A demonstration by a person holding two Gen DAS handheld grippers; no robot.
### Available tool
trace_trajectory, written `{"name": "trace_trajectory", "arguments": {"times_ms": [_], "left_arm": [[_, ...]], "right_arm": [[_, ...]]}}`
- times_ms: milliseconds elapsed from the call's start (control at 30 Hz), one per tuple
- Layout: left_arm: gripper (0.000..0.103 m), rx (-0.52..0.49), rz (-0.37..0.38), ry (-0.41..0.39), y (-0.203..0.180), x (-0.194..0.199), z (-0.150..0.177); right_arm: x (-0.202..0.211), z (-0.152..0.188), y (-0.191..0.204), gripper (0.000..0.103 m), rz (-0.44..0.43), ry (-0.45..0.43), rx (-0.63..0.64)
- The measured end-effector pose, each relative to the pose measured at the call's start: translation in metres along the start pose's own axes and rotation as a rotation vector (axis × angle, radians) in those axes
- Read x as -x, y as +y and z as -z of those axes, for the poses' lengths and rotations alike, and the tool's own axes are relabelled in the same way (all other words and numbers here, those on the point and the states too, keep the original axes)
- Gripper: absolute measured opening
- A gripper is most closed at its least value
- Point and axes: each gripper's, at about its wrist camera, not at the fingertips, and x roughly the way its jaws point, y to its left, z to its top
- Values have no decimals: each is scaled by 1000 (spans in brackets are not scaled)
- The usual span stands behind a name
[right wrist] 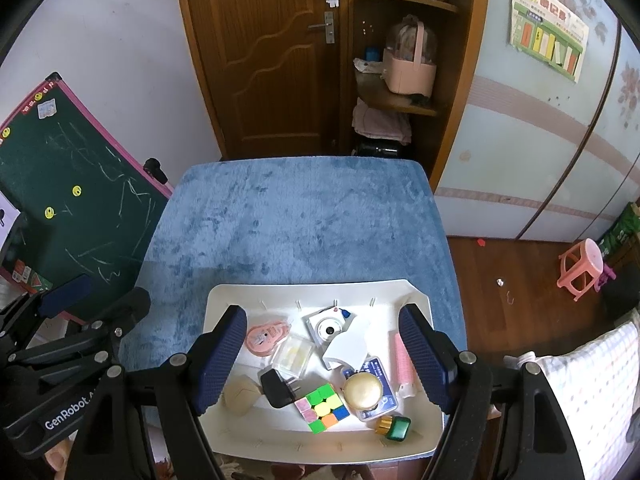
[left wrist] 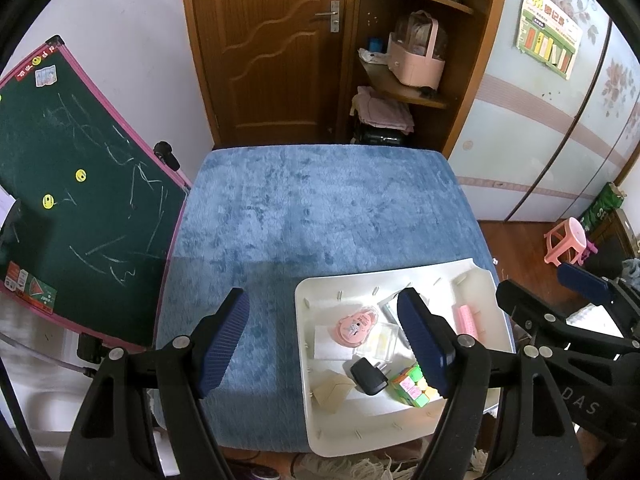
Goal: Organize rigid objects
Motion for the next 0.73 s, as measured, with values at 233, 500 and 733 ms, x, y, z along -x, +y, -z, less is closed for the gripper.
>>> {"name": "trace_trajectory", "arguments": {"times_ms": [233, 500, 733], "left_arm": [[79, 1, 0, 2, 0, -1, 0], [79, 2, -2, 1, 1, -1, 0], [79, 6, -8, 8, 3, -3, 4]], "right_arm": [[-2, 1, 0, 79, 2, 3, 0], [-5, 3, 2, 79, 1, 10, -3], [-5, 2, -1, 79, -2, 10, -4]]}}
